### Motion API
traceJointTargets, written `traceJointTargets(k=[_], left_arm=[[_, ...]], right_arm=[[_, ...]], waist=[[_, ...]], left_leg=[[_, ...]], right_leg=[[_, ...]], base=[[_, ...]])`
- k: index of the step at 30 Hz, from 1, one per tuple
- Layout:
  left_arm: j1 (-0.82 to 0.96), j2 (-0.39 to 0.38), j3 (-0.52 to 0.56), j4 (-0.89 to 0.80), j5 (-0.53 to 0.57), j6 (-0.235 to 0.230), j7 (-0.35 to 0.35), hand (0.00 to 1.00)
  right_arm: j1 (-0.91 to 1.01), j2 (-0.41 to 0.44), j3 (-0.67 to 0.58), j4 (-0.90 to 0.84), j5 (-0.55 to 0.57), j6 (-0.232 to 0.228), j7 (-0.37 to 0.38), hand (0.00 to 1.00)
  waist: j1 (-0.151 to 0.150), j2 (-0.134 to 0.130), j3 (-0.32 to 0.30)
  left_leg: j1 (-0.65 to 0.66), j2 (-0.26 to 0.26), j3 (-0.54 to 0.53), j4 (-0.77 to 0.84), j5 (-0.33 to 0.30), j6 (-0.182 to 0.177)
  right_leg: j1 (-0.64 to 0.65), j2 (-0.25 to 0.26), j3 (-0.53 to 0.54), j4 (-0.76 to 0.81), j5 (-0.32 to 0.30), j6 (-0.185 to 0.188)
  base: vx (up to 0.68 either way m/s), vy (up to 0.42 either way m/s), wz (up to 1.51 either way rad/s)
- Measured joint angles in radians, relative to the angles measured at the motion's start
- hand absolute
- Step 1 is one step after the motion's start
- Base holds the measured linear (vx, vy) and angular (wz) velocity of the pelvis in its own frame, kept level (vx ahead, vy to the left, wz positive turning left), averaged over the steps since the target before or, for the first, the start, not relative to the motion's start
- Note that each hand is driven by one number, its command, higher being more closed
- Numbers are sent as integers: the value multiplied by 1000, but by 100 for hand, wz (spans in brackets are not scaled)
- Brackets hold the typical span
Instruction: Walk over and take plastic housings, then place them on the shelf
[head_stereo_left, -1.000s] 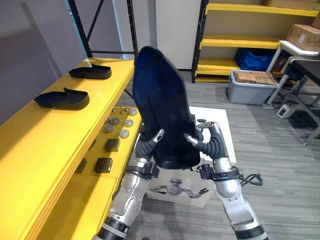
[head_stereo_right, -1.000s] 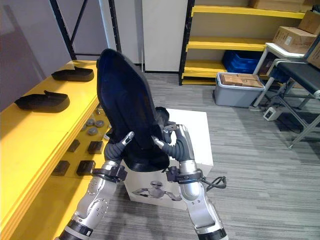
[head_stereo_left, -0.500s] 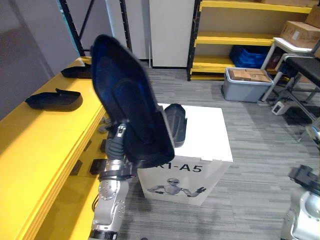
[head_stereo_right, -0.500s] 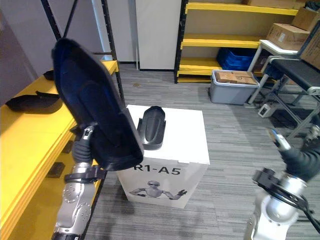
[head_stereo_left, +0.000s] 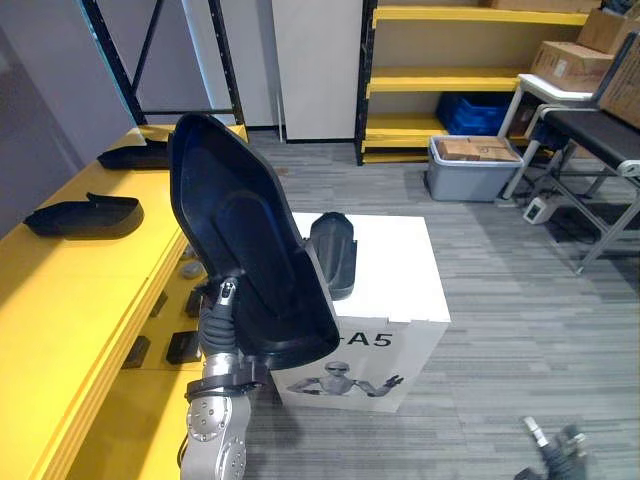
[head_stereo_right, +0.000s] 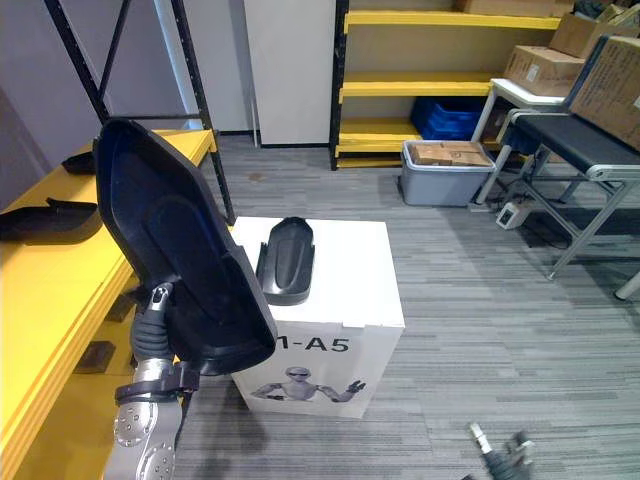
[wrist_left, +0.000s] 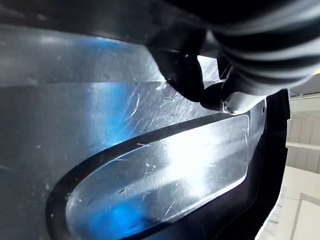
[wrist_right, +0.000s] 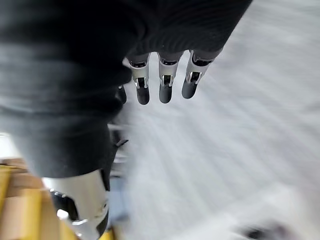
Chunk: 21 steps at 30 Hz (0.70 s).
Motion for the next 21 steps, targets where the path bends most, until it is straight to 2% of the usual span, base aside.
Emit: traceJointTargets(k=[3,9,12,14,15,16,17,18,20,21], left_arm=[[-1,0,-15,1,0,0,-3,100],[-5,-2,-28,4,0,2,-21,100],[-7,-6,-34,4,1,4,-21,100],[-11,-14,-46,3,0,5,-20,100],[-12,-16,-49,3,0,5,-19,100],[-17,-23,-57,3,-1,5,-18,100],[-25,-30,-63,3,-1,6,-18,100],[-28,-37,-69,3,-1,5,-16,100],[-31,-40,-98,3,-1,4,-13,100],[-43,-33,-121,8,-2,4,-14,100]], right_arm=[[4,4,50,143,7,29,45,0],[-2,1,81,207,5,51,67,0],[-21,-4,95,230,0,52,67,0],[-42,-15,127,242,-17,52,65,0],[-49,-16,131,242,-17,52,64,0],[-61,-20,130,244,-18,51,62,0],[-79,-25,130,257,-27,50,60,0],[-89,-33,130,261,-35,50,58,0],[-108,-60,131,272,-50,50,57,0],[-116,-75,132,296,-61,51,57,0]], waist=[[11,-5,0],[27,-12,2],[33,-16,12],[40,-25,34],[40,-23,39],[38,-38,57],[43,-44,69],[45,-40,74],[42,-17,77],[31,-26,79]], left_leg=[[4,-3,0,0,-2,3],[8,-16,-7,0,-5,8],[-6,-41,-99,3,13,7],[-48,-67,-184,31,12,15],[-70,-70,-177,43,3,27],[-110,-67,-102,74,-39,75],[-147,-46,22,142,-70,110],[-172,-24,112,198,-89,117],[-179,65,364,324,-135,125],[-170,51,401,312,-119,127]], right_leg=[[16,-5,-5,-3,3,-4],[34,-22,-32,0,-5,4],[35,-38,-110,68,-44,7],[32,-62,-215,149,-82,8],[33,-67,-256,159,-85,10],[45,-96,-346,163,-85,10],[54,-124,-407,159,-88,9],[60,-133,-440,159,-88,9],[98,-144,-530,178,-95,20],[119,-164,-564,183,-115,43]], base=[[-15,5,4],[-9,9,14],[-7,-18,89],[-34,-43,153],[-46,-29,189],[-36,10,196],[-10,27,190],[16,36,147],[112,41,147],[127,61,132]])
